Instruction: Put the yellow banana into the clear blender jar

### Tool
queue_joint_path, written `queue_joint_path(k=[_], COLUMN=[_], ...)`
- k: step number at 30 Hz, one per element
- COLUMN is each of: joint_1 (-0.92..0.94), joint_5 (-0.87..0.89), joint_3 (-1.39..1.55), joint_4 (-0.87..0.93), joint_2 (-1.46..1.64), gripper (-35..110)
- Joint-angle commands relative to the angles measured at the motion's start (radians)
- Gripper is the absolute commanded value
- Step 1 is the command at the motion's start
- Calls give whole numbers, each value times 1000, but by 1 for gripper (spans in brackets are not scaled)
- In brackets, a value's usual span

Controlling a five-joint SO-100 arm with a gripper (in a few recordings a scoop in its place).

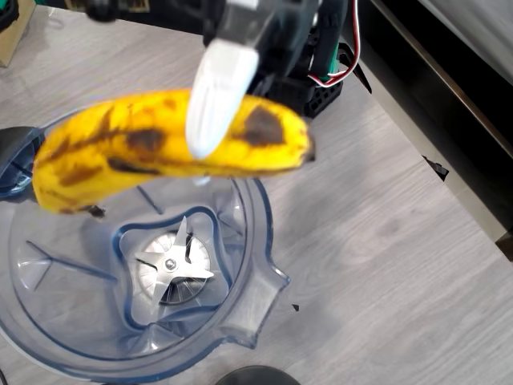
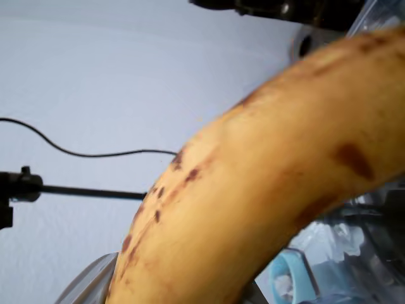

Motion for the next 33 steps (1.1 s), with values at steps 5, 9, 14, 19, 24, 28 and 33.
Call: queue_joint_path(k=[5,9,14,19,24,28,33], joint_1=[0,0,2,2,5,6,9], joint_5=[-2,-2,-2,-12,-14,-14,-14], joint_3=[18,43,94,164,181,186,189], joint_4=[-63,-74,-89,-135,-133,-129,-130], joint_2=[14,28,49,86,86,81,69], gripper=[21,21,22,24,28,32,33])
